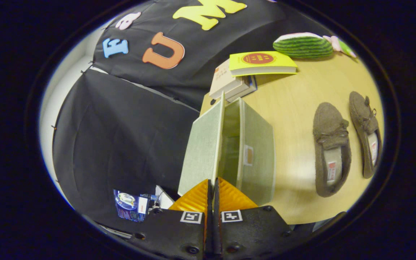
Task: Open the storage box then place both shoes into the box .Put the left shoe in first, then the right shoe, with the right side of both shoes facing outward in a uniform manner.
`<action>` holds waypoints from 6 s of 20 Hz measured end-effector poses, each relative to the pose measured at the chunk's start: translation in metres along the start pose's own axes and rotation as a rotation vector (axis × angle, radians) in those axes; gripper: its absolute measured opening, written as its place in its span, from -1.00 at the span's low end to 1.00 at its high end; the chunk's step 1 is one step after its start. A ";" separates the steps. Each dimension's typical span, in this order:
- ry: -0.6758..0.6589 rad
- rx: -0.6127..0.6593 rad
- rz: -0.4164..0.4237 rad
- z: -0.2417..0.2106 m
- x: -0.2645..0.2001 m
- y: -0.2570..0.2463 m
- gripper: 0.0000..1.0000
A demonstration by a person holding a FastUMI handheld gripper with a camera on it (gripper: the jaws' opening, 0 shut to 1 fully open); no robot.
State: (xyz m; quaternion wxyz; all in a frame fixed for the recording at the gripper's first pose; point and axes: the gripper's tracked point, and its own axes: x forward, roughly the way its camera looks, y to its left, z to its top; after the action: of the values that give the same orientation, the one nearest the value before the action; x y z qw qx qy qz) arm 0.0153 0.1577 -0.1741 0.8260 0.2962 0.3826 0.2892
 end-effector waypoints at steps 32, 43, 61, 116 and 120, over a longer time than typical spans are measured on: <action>-0.309 -0.525 -0.101 0.053 0.007 0.149 1.00; -0.492 -0.603 -0.393 0.113 -0.096 0.049 1.00; -0.097 -0.290 -0.591 0.031 -0.097 -0.185 0.91; -0.133 0.133 -0.383 0.014 0.029 0.017 -0.87; -0.085 0.124 -0.441 -0.006 0.078 0.013 -0.87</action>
State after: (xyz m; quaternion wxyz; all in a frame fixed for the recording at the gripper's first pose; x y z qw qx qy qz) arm 0.0491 0.2224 -0.2044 0.8648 0.2676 0.4199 0.0647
